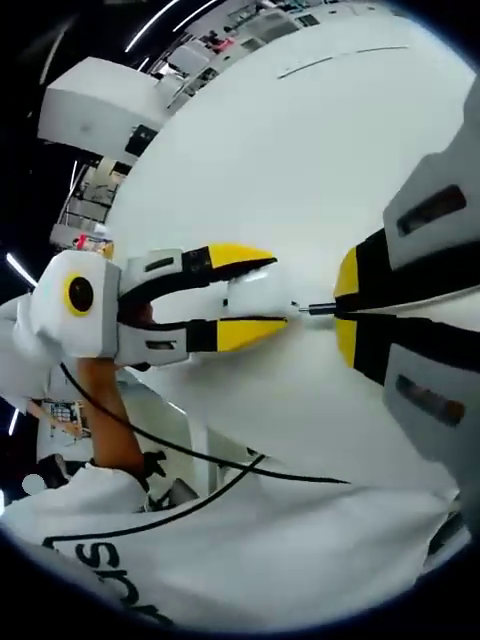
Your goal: Plug the desk Type‑C cable into the charger adapter.
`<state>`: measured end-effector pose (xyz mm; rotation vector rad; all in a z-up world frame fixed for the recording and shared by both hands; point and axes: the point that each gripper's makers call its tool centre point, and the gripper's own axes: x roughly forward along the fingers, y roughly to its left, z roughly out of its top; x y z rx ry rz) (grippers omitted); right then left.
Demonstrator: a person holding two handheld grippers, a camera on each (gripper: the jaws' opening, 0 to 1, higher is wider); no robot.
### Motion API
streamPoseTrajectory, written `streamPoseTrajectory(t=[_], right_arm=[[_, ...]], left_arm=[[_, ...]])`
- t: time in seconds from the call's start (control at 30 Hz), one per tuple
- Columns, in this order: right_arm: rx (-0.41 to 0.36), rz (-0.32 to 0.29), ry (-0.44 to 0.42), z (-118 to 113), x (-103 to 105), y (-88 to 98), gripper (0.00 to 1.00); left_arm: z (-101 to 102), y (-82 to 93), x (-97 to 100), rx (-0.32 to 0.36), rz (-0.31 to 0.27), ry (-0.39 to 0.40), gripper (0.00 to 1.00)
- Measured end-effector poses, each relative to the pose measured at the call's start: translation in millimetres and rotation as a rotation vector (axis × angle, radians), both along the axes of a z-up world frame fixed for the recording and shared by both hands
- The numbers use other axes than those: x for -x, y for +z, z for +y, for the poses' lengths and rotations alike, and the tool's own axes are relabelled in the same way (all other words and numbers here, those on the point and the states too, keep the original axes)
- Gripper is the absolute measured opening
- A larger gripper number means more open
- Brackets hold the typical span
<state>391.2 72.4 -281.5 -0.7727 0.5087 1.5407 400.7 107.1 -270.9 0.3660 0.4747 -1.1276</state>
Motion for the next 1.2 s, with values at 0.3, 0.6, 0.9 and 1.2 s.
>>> streamPoseTrajectory(t=[0.3,0.6,0.9,1.2], right_arm=[[0.004,-0.004,-0.007,6,3,-0.4,0.03],[0.016,-0.01,-0.008,11,7,-0.8,0.03],[0.068,-0.039,-0.015,9,9,-0.6,0.03],[0.109,-0.002,-0.062,7,13,-2.1,0.03]], left_arm=[[0,0.0,2.4,-0.007,0.002,-0.034,0.26],[1,1.1,3.7,-0.009,-0.01,-0.066,0.26],[3,-1.9,3.8,-0.052,-0.008,-0.076,0.26],[4,-4.3,2.8,-0.09,-0.006,-0.087,0.26]])
